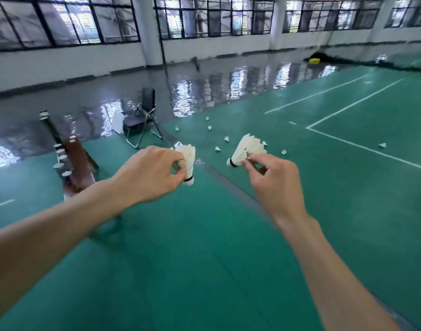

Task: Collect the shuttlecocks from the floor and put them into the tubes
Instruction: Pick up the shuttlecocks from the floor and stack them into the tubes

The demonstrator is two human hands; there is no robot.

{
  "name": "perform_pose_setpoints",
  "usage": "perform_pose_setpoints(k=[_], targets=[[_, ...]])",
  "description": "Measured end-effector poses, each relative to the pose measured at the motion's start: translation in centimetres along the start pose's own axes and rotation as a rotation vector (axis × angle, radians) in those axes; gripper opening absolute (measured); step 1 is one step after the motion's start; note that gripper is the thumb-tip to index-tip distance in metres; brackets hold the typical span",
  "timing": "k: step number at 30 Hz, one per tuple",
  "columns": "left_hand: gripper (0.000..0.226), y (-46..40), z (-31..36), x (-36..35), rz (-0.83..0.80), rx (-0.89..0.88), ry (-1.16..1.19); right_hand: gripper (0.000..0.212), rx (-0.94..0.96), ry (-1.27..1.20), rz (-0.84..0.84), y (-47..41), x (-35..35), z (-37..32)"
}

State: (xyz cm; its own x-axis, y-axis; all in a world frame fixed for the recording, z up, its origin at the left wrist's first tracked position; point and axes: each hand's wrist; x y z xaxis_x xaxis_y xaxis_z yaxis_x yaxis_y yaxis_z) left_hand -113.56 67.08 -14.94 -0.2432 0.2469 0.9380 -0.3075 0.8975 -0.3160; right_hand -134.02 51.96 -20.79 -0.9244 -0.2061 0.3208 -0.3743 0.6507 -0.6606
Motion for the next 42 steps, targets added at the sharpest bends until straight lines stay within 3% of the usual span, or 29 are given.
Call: perform_pose_setpoints(k=[4,10,14,21,29,32,35,42], targets=[[0.023,-7.4,-5.9,-2.6,-0.006,0.122,-0.032,0.019,-0.107,-0.201,-0.032,-10.6,-6.4,4.3],[0.024,-19.2,-10.9,-6.9,0.008,0.203,-0.042,0.016,-0.098,-0.295,-0.133,-22.9,-14.0,11.5],[0.028,-27.5,-14.2,-12.6,0.035,0.284,-0.048,0.017,-0.093,-0.398,-0.253,-30.7,-21.4,18.1],[0.021,-38.0,-19.7,-17.4,-0.066,0.474,-0.076,0.015,-0.113,-0.562,-0.466,-44.0,-32.9,26.1],[0.024,-43.4,-29.5,-19.8,-0.185,0.732,-0.248,0.017,-0.123,-0.737,-0.718,-53.7,-50.7,26.6],[0.027,-44.9,-34.6,-20.1,-0.134,0.789,-0.289,0.018,-0.064,-0.777,-0.770,-55.9,-57.7,26.0],[0.025,-47.6,-40.8,-21.2,-0.054,0.841,-0.308,0.005,-0.030,-0.800,-0.795,-58.7,-65.2,26.5],[0.023,-56.0,-57.7,-26.1,0.018,0.894,-0.188,0.015,0.062,-0.692,-0.852,-68.7,-81.0,25.5]])
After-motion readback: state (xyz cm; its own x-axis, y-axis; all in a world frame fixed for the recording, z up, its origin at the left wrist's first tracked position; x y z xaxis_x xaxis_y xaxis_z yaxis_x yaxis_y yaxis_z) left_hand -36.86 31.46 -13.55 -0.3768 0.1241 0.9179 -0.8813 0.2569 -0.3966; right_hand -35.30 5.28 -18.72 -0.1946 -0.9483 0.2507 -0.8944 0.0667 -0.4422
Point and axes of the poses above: each hand's wrist, its own y-axis away from the middle knuckle, its own x-axis out of the back of the hand, z = x × y, and after that the axes turned 13 degrees about -y, right-handed
